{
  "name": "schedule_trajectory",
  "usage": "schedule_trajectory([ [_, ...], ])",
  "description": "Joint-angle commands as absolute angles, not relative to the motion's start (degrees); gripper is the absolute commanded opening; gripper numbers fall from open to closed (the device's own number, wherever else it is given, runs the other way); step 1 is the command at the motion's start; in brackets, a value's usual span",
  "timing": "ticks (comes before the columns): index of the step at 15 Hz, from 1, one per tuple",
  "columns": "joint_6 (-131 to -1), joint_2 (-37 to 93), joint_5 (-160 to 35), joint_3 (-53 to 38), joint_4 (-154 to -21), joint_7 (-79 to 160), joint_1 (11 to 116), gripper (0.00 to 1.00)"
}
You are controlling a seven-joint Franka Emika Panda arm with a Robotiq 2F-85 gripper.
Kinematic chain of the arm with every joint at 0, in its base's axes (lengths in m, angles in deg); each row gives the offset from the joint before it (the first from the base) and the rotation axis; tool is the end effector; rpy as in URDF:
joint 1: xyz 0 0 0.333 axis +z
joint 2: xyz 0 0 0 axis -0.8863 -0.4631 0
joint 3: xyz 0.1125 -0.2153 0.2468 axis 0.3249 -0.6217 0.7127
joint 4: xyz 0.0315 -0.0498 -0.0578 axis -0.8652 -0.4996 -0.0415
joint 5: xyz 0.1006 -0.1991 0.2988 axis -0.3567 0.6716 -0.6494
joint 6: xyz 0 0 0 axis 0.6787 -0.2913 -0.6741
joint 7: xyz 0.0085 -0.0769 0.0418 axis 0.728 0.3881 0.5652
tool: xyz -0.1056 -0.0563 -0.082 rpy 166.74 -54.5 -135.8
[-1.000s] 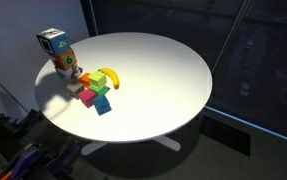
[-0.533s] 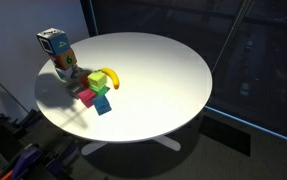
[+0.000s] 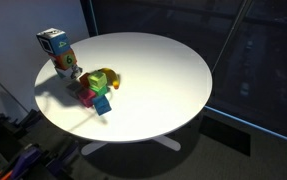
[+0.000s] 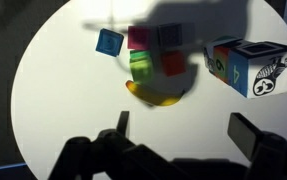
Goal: Pick up the lime green block and put it on the block with the number four on it
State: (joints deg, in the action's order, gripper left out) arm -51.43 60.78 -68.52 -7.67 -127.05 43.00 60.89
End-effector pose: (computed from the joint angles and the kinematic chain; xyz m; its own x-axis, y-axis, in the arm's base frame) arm 0.4422 -0.0422 0.4662 0.9834 -0.1683 0.0678 -0.1636 -0.9840 -0.0703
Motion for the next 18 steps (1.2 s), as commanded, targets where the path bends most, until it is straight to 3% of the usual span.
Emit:
schedule_trajectory([
  [1, -54.17, 58.79, -69.04, -8.0, -127.63, 45.35, 60.15, 1.0],
  [18, -56.71, 53.4, -66.59, -7.59, -128.36, 43.46, 59.18, 1.0],
])
